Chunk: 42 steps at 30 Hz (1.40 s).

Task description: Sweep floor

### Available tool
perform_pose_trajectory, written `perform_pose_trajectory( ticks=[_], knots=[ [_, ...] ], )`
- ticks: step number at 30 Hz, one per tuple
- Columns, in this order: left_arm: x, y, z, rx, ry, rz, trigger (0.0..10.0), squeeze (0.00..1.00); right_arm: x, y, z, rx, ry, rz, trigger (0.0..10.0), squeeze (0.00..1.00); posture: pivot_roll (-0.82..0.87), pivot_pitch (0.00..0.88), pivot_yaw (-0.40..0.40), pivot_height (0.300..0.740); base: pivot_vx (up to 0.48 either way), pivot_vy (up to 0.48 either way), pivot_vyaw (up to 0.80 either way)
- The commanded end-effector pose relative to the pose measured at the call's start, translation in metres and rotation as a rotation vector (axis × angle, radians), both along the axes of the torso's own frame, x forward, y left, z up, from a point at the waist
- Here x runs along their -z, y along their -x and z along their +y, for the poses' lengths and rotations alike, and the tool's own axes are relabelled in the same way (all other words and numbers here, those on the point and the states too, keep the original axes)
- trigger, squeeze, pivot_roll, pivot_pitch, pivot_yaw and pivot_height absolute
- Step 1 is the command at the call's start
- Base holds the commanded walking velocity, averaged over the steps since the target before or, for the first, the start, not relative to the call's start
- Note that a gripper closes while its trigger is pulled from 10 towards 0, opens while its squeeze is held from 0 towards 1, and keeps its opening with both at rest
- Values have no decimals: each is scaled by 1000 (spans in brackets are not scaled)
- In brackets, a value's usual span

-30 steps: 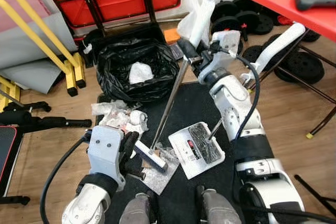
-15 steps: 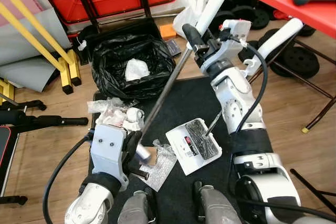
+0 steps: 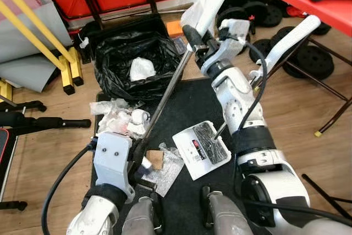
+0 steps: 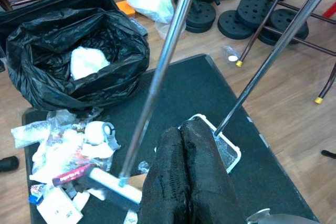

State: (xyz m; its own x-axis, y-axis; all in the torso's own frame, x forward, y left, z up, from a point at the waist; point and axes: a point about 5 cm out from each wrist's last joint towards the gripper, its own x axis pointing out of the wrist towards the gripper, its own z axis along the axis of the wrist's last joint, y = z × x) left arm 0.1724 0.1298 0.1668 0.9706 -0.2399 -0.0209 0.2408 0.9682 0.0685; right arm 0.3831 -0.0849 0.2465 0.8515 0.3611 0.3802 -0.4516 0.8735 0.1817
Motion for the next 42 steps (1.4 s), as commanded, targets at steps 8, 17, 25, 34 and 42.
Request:
perform_pose_trajectory(
  ticks=[8,17,25,34,42],
  knots=[
    [4,4,3,-84,-1,31,10000,0,4,-1,-5,37,94,9,10000,0,49,345,-1,740,0,0,0],
    [5,1,4,-83,2,34,10000,0,-10,5,-14,-8,84,28,10000,0,31,339,5,740,0,0,0],
    [3,6,3,-82,9,36,10000,0,-45,5,-13,-91,-131,-64,10000,0,45,365,7,740,0,0,0],
    [-1,13,1,-77,24,37,10000,0,-20,-8,0,-72,-106,32,10000,0,69,396,14,740,0,0,0],
    [-3,17,1,-75,32,39,10000,0,11,-14,2,-49,-65,157,10000,0,80,410,14,740,0,0,0]
  ],
)
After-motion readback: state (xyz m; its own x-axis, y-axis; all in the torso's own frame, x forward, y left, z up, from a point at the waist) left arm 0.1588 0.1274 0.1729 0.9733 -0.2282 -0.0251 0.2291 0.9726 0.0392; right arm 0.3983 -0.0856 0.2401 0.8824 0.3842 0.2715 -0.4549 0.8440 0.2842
